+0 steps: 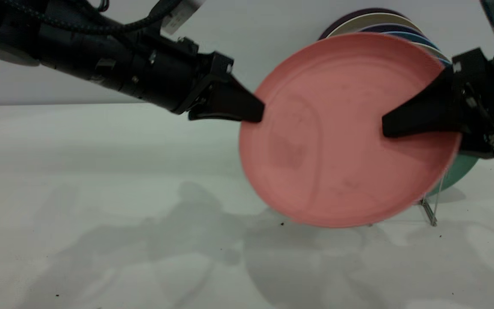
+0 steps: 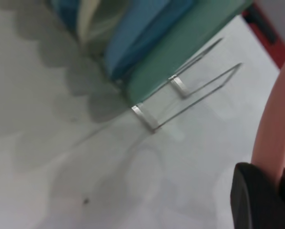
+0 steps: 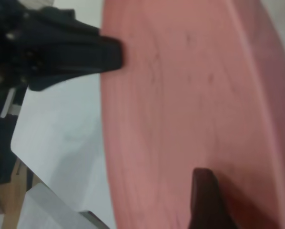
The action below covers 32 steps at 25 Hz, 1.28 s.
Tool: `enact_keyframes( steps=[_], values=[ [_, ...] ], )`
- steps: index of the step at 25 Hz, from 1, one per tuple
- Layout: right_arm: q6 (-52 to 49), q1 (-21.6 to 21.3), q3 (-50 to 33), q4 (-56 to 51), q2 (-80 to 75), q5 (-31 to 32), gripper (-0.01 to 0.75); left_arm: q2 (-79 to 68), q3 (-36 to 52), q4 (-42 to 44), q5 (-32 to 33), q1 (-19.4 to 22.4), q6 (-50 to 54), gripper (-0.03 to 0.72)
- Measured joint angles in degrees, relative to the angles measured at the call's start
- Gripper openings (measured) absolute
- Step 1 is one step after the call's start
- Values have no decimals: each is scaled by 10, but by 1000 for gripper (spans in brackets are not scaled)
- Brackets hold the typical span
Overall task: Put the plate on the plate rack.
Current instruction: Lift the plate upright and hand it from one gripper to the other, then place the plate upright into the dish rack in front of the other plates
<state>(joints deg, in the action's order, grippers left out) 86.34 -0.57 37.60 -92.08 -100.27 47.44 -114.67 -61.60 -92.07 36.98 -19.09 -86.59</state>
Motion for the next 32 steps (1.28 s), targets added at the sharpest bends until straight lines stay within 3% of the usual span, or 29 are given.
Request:
enact_keyframes(
  steps=[2, 5, 6, 11, 14, 20, 26, 32],
  values=[
    [8, 0, 0, 0, -8, 0, 378, 0, 0, -2, 11, 0, -10, 33],
    [27, 0, 1, 1, -9, 11, 148, 0, 0, -4, 13, 0, -25, 40],
    [34, 0, 1, 1, -9, 13, 126, 0, 0, -5, 10, 0, -29, 40],
    [76, -2, 3, 3, -10, -6, 131, 0, 0, -4, 28, 13, -31, 89],
    [134, -23, 3, 51, -8, -56, 131, 1, 0, -3, 32, 48, -23, 181],
    [330, -53, 3, 139, 47, -55, 131, 1, 0, 11, 23, 125, -17, 360],
    [352, -53, 50, 247, 86, -57, 131, 1, 0, 15, 13, 188, -15, 379],
    [352, -53, 127, 343, 86, -56, 131, 1, 0, 20, 8, 212, -15, 379]
  ],
)
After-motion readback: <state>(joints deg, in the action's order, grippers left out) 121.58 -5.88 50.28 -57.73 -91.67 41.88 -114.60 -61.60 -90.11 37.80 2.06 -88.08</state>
